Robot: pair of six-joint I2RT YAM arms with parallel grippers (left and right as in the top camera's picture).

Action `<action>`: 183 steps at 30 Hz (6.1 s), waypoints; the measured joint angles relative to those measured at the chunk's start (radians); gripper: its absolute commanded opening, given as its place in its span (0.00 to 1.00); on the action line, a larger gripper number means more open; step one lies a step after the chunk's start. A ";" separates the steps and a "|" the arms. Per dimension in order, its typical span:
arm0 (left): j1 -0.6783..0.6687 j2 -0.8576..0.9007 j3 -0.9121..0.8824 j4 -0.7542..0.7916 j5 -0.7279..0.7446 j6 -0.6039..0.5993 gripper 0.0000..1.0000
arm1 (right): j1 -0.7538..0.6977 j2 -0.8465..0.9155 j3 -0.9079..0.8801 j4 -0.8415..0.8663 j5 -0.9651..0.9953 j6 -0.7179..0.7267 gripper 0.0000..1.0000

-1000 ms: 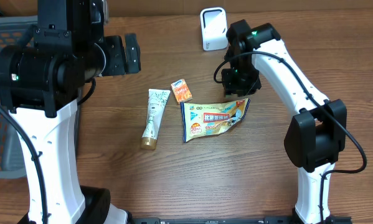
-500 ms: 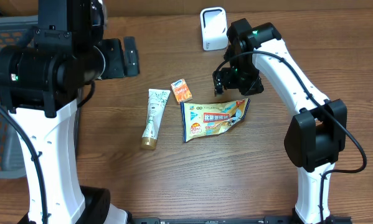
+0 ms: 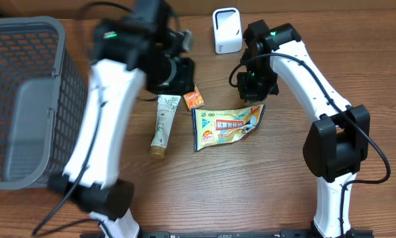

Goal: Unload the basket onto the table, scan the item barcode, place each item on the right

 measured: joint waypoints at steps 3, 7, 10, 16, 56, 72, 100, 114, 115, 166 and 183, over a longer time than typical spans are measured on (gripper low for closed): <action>-0.032 0.065 -0.115 0.088 0.040 0.000 0.04 | -0.006 0.000 -0.018 0.000 -0.006 0.000 0.04; -0.053 0.124 -0.239 0.153 0.064 0.000 0.04 | -0.011 0.000 -0.092 0.023 -0.017 -0.002 0.04; -0.053 0.150 -0.311 0.205 0.073 0.000 0.04 | -0.017 0.000 -0.159 0.059 -0.049 -0.008 0.04; -0.051 0.187 -0.425 0.307 0.081 -0.002 0.04 | -0.032 0.000 -0.254 0.128 -0.196 -0.071 0.04; -0.060 0.251 -0.472 0.480 -0.105 -0.206 0.04 | 0.034 -0.100 -0.324 0.044 -0.288 -0.142 0.04; -0.060 0.253 -0.656 0.626 -0.127 -0.226 0.04 | 0.068 -0.108 -0.694 0.277 -0.334 0.027 0.04; -0.209 0.261 -0.535 0.491 0.204 -0.104 0.04 | -0.029 -0.121 -0.536 0.209 0.053 0.150 0.04; -0.188 0.261 -0.672 0.588 0.179 -0.173 0.04 | -0.126 -0.121 -0.561 0.303 -0.060 0.093 0.04; -0.180 0.261 -0.673 0.589 0.177 -0.177 0.04 | -0.126 -0.121 -0.570 0.313 -0.076 0.092 0.04; -0.158 0.259 -0.632 0.549 -0.102 -0.229 0.04 | -0.019 -0.121 -0.553 0.377 -0.280 0.141 0.04; -0.158 0.259 -0.629 0.547 -0.119 -0.232 0.04 | -0.017 -0.109 -0.566 0.539 -0.356 0.126 0.04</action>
